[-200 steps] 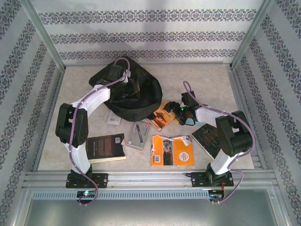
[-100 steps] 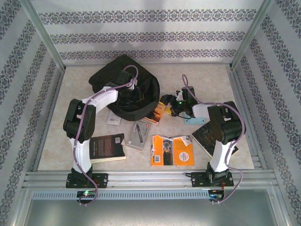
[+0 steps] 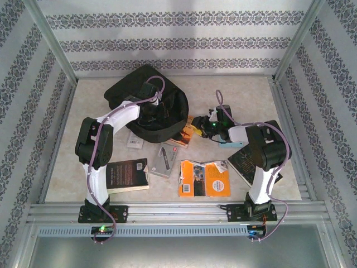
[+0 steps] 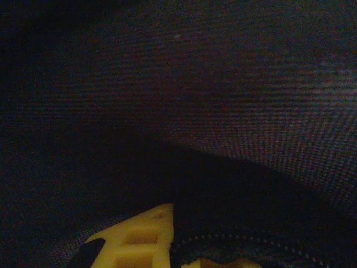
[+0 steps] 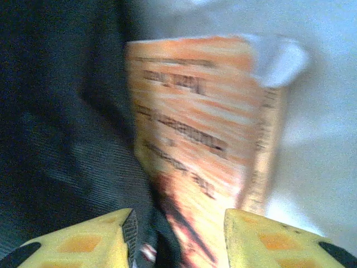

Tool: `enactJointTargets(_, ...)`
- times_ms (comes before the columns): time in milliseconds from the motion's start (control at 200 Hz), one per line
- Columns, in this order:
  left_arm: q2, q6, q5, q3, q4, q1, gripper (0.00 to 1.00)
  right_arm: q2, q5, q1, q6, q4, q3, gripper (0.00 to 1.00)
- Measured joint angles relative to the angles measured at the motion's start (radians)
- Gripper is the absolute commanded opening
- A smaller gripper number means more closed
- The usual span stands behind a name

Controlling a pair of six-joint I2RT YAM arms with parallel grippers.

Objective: Pack the student bag

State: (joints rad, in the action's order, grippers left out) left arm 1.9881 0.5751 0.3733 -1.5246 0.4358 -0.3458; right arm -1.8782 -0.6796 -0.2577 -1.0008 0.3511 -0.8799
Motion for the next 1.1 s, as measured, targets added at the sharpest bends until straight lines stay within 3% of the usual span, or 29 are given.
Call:
enactJointTargets(240, -0.06, -0.146, -0.259, -0.055, 0.099, 0.019, 0.0, 0.056, 0.084, 0.0, 0.15, -0.23, -0.036, 0.43)
enactJointTargets(345, -0.069, -0.197, -0.348, -0.103, 0.137, 0.025, 0.35, 0.056, 0.097, 0.0, 0.184, -0.283, -0.051, 0.42)
enactJointTargets(420, -0.069, -0.218, -0.386, -0.13, 0.163, 0.024, 0.51, 0.056, 0.104, 0.0, 0.202, -0.308, -0.056, 0.42)
enactJointTargets(480, -0.071, -0.235, -0.402, -0.15, 0.187, 0.016, 0.57, 0.056, 0.11, -0.002, 0.216, -0.326, -0.059, 0.43)
enactJointTargets(655, -0.068, -0.254, -0.389, -0.267, 0.285, -0.098, 0.62, 0.07, 0.134, -0.009, 0.237, -0.374, -0.07, 0.42)
enactJointTargets(839, -0.052, -0.208, -0.243, -0.31, 0.282, -0.253, 0.66, 0.127, 0.171, -0.008, 0.241, -0.393, -0.07, 0.4)
enactJointTargets(979, 0.048, -0.168, -0.185, -0.321, 0.28, -0.28, 0.69, 0.141, 0.183, -0.008, 0.24, -0.394, -0.069, 0.38)
enactJointTargets(1104, 0.161, -0.136, -0.199, -0.322, 0.28, -0.281, 0.73, 0.144, 0.194, -0.008, 0.238, -0.4, -0.064, 0.38)
